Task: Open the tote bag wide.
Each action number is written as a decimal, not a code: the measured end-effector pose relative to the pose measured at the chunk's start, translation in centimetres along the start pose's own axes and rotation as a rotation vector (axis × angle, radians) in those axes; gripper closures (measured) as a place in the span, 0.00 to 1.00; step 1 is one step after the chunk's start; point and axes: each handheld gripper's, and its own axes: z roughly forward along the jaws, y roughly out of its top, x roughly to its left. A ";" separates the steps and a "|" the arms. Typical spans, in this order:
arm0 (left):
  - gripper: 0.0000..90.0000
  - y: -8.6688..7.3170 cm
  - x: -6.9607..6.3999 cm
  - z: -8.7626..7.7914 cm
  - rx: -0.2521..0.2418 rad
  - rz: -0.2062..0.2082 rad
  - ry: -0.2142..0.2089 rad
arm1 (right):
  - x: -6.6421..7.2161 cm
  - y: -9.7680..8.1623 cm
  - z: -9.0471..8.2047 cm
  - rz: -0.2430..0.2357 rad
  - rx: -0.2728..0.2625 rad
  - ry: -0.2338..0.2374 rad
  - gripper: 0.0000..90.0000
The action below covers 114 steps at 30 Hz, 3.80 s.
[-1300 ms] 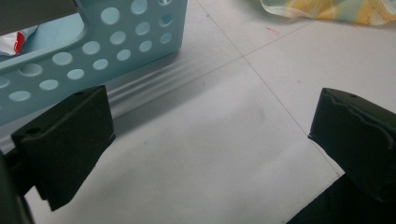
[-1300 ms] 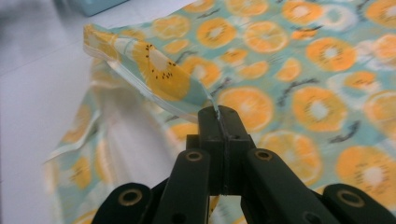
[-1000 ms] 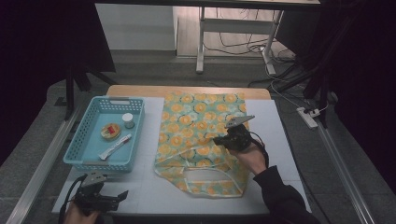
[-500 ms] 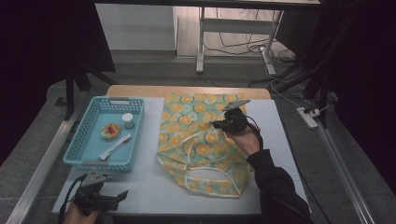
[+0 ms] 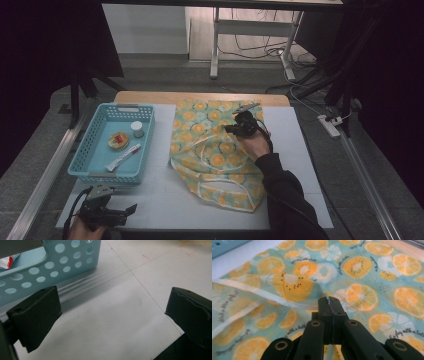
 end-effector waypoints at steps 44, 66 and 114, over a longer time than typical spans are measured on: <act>0.00 0.0 0.0 0.0 0.001 -0.007 0.002 | 6.0 -3.1 -3.7 -0.056 0.036 0.092 0.00; 0.00 0.0 -0.1 0.0 -0.003 0.004 0.004 | 8.3 -7.1 -1.2 -0.175 0.154 0.068 0.09; 0.00 0.0 -0.1 0.0 0.002 0.003 0.001 | 7.7 -3.5 -4.6 -0.094 0.015 0.218 1.00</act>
